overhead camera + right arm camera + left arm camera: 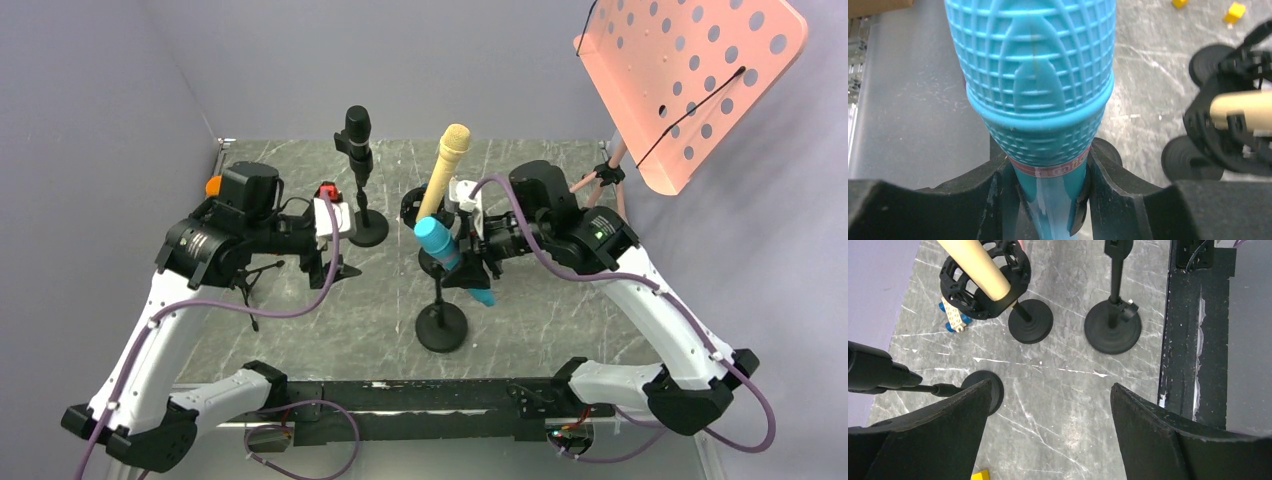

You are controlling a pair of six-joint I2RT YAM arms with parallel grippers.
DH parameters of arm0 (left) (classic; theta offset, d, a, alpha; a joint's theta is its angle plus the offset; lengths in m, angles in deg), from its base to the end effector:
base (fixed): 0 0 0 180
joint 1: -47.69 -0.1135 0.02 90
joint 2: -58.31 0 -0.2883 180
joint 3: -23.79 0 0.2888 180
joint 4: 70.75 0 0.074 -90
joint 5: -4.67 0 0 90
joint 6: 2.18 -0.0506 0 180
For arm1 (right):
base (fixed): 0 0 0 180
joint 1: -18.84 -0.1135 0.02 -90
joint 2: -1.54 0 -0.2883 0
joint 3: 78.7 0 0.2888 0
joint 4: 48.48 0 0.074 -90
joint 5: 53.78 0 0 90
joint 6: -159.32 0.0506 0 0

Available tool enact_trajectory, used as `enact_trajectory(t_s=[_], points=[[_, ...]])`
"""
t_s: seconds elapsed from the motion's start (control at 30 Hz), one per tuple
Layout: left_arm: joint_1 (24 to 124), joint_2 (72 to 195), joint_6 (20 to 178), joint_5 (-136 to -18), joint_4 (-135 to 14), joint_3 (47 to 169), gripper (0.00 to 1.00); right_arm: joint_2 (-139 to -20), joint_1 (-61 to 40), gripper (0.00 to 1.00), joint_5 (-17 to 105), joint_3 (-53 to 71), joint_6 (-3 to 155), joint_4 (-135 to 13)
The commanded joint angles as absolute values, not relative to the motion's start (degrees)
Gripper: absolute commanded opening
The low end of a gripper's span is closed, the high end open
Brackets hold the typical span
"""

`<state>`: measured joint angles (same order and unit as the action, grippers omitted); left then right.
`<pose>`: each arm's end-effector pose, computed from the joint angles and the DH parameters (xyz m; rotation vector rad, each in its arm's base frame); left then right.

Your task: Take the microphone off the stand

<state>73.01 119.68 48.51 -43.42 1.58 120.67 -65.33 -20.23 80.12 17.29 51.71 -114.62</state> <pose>0.1721 -0.1188 0.4674 1.4358 1.5308 -0.6579 0.1698 0.1831 0.4527 -1.4048 1.6923 1.0539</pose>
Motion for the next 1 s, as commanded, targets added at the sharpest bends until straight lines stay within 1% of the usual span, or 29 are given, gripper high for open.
enact_trajectory(t_s=[0.0, 0.2, 0.3, 0.33, 0.47, 0.57, 0.6, 0.7, 0.73, 0.8, 0.97], points=[[73.27, 114.52, 49.07, -43.15, 1.44, 116.46, 0.93, -67.05, -23.56, 0.00, 82.73, 22.24, 46.44, -102.90], [73.22, 107.61, 56.70, -40.03, -6.71, 106.86, 0.95, -68.33, -27.20, 0.00, 82.54, 15.07, 44.68, -90.90], [73.31, 106.26, 61.52, -38.90, -12.84, 102.62, 0.95, -70.01, -28.05, 0.00, 82.96, 13.66, 45.24, -88.34], [73.37, 106.24, 62.80, -38.38, -14.99, 101.58, 0.95, -70.79, -28.30, 0.03, 82.93, 14.09, 45.03, -88.94], [74.25, 107.43, 67.81, -37.84, -23.23, 98.58, 0.94, -73.23, -28.95, 0.43, 81.29, 17.01, 44.05, -93.29], [74.87, 108.48, 72.25, -37.29, -31.74, 95.91, 0.94, -72.59, -29.41, 0.65, 78.95, 17.21, 44.62, -94.02], [75.35, 108.92, 73.28, -37.28, -34.23, 95.02, 0.94, -72.74, -29.61, 0.69, 77.98, 17.82, 44.93, -94.88], [76.43, 110.06, 76.40, -37.11, -41.10, 92.67, 0.93, -73.60, -30.06, 0.81, 76.12, 21.13, 45.03, -98.79], [76.71, 110.44, 77.44, -36.63, -43.40, 91.98, 0.92, -73.99, -30.18, 0.84, 75.37, 22.52, 44.91, -100.07], [77.34, 110.75, 78.99, -35.48, -46.81, 90.72, 0.92, -74.90, -30.41, 0.85, 74.40, 25.21, 45.05, -102.34], [79.75, 111.09, 80.37, -34.18, -51.80, 87.76, 0.89, -76.70, -30.56, 0.85, 72.22, 29.86, 49.21, -104.55]])
